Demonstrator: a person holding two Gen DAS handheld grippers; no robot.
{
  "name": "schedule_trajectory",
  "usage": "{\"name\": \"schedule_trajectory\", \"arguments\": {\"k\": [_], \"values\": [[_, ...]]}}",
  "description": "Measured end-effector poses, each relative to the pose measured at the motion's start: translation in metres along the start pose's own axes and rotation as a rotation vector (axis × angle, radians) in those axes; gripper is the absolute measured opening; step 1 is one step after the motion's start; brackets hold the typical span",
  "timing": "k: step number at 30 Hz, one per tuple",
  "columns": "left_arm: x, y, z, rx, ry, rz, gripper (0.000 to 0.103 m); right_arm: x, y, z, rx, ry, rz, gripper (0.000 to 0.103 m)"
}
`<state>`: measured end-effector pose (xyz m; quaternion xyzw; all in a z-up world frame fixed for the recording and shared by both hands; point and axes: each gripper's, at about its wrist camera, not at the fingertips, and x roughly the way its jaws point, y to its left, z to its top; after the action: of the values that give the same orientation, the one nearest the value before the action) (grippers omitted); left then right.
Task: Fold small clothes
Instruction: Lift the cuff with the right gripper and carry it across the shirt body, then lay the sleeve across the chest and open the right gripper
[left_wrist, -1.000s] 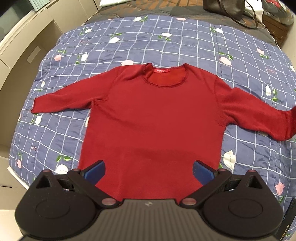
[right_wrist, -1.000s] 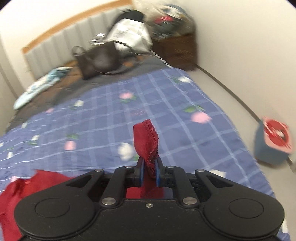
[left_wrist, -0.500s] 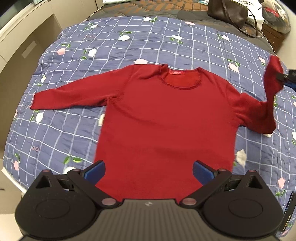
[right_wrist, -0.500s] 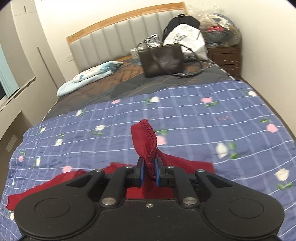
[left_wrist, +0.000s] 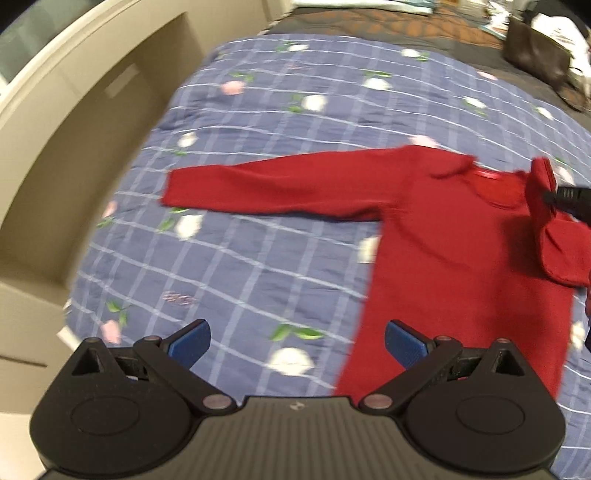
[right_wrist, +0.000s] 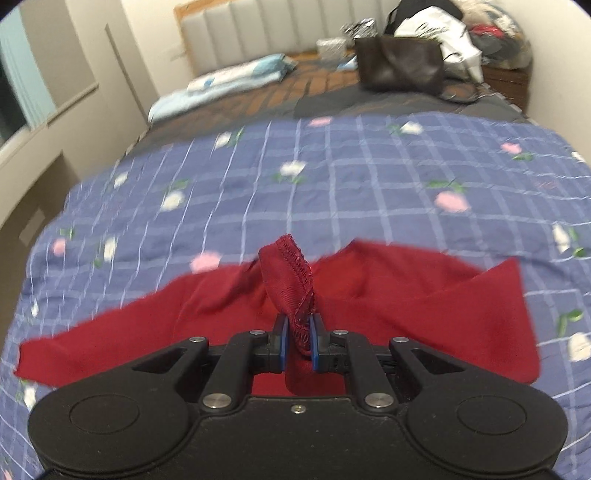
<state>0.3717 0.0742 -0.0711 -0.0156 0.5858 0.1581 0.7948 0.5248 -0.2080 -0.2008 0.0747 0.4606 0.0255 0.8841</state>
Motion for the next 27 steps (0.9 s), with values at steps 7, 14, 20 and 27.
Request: {"name": "schedule_trajectory", "arguments": {"k": [7,14,20,27], "values": [[0.009,0.043,-0.002,-0.014,0.011,0.043,0.103,0.042,0.028,-0.03,-0.031,0.082,-0.029,0.014],[0.016,0.051,0.001,0.005,0.01,0.027,0.103,0.054,0.04,-0.045,-0.003,0.158,0.012,0.05],[0.033,0.05,0.003,-0.046,0.05,-0.054,0.103,0.024,0.037,-0.058,0.094,0.177,0.045,0.084],[0.058,0.061,0.007,-0.101,0.057,-0.069,0.103,-0.015,0.04,-0.087,0.066,0.249,0.062,0.102]]}}
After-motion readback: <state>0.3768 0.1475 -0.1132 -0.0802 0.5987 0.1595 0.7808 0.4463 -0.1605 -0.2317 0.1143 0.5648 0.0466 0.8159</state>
